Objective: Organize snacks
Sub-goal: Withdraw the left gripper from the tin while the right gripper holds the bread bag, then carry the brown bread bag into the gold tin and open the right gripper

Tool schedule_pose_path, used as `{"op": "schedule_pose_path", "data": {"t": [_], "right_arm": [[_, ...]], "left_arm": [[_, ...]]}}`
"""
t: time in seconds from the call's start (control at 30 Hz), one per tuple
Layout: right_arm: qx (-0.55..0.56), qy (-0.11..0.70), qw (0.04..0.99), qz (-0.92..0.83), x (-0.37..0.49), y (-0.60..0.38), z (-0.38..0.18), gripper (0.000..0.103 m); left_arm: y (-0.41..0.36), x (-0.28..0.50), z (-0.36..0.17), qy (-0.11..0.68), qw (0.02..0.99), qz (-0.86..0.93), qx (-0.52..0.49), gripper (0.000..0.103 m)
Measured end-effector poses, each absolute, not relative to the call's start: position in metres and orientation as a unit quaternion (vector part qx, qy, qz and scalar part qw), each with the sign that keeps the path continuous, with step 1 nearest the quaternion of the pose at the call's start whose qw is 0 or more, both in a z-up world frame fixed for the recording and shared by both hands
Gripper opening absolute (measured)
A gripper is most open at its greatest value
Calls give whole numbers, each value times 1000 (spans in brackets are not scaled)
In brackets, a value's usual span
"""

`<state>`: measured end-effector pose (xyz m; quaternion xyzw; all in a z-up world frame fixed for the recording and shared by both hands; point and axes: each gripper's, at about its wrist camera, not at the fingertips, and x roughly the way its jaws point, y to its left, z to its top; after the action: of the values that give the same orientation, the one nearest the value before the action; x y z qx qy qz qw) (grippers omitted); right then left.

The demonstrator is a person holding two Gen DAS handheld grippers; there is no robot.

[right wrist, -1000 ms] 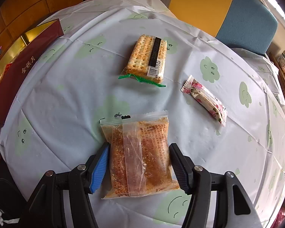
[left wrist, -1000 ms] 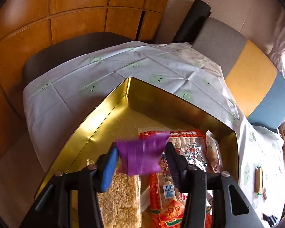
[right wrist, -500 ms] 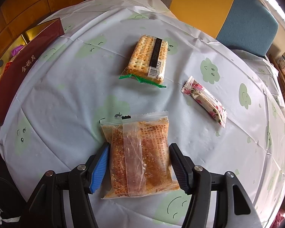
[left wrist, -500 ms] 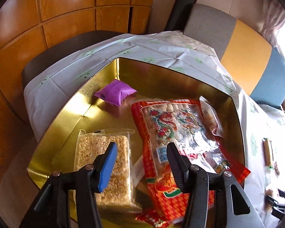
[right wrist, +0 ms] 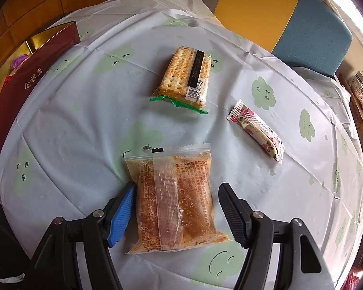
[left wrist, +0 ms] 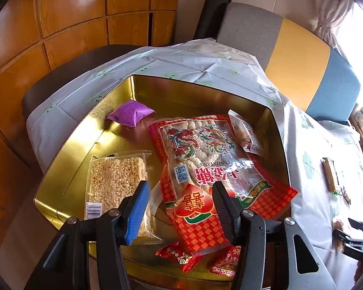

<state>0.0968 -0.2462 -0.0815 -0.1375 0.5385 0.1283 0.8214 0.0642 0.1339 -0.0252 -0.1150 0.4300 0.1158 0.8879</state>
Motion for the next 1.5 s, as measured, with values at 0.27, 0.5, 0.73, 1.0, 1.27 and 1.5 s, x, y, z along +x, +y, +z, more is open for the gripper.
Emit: {"op": "schedule_pose_path", "data": {"t": [0.27,0.5,0.73,1.0,1.27,1.5], "right_arm": [[-151,533,823,129,94,-241,-81,69],[-139,537,822,129,95,-244,-82,69],[-152,534,822,127,94,-241,-81,69],[-145,539,818,139,94,-239,-80,62],[-121,548,816,140,104,-247,-80,61],[-90,535,829,134,112,-258,-71,61]], "left_arm": [[117,59,-19,427,894,93,-105,54],[94,56,-14,425,899,63,-85,54],[60,50,-8,425,903,6,-58,54],[-10,39,1,406,906,-116,11,51],[-74,26,-38,438,868,-218,85,41],[-69,24,-69,469,849,-234,66,38]]}}
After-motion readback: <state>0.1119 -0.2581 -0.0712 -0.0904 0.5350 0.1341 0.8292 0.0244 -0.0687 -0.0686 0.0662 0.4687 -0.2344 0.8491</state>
